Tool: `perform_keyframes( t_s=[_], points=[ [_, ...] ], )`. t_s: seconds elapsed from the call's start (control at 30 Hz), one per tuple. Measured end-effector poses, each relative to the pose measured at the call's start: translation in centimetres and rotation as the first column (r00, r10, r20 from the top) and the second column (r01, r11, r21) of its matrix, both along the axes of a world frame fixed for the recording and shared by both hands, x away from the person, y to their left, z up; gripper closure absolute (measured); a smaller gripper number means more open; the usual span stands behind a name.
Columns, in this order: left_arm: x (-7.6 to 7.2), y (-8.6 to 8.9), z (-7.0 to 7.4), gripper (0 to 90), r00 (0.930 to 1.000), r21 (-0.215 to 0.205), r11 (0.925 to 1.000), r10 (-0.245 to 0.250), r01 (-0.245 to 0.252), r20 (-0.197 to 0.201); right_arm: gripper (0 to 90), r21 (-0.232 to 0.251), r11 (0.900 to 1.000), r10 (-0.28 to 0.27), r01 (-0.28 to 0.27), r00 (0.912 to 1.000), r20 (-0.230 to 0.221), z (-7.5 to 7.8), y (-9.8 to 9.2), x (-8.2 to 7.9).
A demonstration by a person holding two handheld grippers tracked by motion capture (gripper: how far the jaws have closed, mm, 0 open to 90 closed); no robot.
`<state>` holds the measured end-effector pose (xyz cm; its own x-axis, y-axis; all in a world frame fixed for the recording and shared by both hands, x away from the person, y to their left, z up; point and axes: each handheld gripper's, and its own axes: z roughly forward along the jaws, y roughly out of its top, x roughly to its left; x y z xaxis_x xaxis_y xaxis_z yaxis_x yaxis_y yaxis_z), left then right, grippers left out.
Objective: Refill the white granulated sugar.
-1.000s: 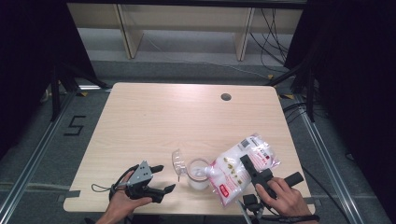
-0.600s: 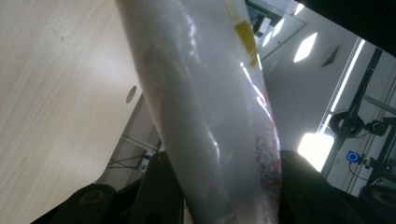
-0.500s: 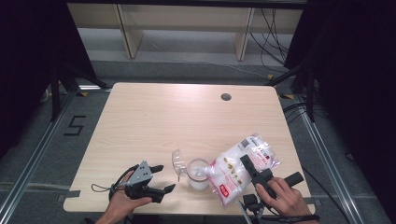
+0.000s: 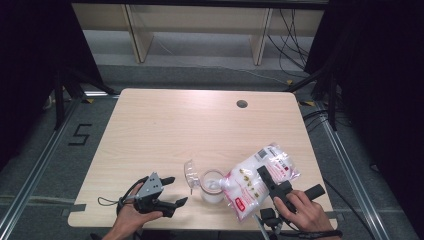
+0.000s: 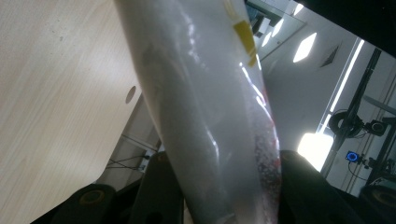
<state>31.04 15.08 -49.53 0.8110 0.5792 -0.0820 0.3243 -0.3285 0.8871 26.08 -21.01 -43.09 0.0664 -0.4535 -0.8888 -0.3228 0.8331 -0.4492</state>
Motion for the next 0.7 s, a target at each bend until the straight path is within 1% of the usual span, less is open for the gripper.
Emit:
perform_keyframes(
  t_s=[0.17,0.27,0.33,0.37,0.5,0.6,0.63,0.67,0.7],
  points=[
    [-0.04,-0.03,-0.01,19.4,1.0000,-0.003,1.0000,0.007,-0.007,-0.001,72.9,0.000,1.000,0.000,0.000,1.0000,0.001,0.00,0.00,-0.01],
    [0.01,0.00,0.00,19.5,1.0000,-0.001,1.0000,-0.001,0.001,0.000,72.9,0.000,1.000,0.000,0.000,1.0000,0.001,-0.01,0.00,-0.01],
    [-0.02,-0.01,0.00,19.4,1.0000,0.000,1.0000,0.004,-0.004,0.003,72.9,0.000,1.000,0.000,0.000,1.0000,0.000,0.00,0.00,0.00],
    [-0.02,-0.03,-0.03,19.4,1.0000,-0.007,1.0000,0.004,-0.004,-0.001,72.9,-0.001,1.000,0.000,0.000,1.0000,0.000,0.00,0.00,0.00],
    [-0.01,0.00,0.01,19.5,1.0000,0.001,1.0000,0.002,-0.002,0.004,72.9,0.001,1.000,0.000,0.000,1.0000,0.003,-0.01,0.00,-0.02],
    [0.00,0.00,0.00,19.4,1.0000,0.000,1.0000,0.000,0.000,0.000,72.9,0.001,1.000,0.000,0.000,1.0000,0.003,-0.01,0.00,-0.02],
    [-0.04,-0.02,-0.01,19.4,1.0000,-0.003,1.0000,0.006,-0.006,-0.002,73.0,0.013,1.000,-0.009,0.009,0.9999,-0.009,-0.13,-0.08,0.01],
    [0.00,0.00,0.00,19.4,1.0000,0.000,1.0000,0.000,0.000,0.000,73.0,-0.001,1.000,0.000,0.000,1.0000,0.001,0.00,0.00,-0.01],
    [0.01,0.00,0.00,19.4,1.0000,0.000,1.0000,0.000,0.000,0.000,73.0,0.001,1.000,0.001,-0.001,1.0000,0.003,-0.01,0.00,-0.01]
  ],
)
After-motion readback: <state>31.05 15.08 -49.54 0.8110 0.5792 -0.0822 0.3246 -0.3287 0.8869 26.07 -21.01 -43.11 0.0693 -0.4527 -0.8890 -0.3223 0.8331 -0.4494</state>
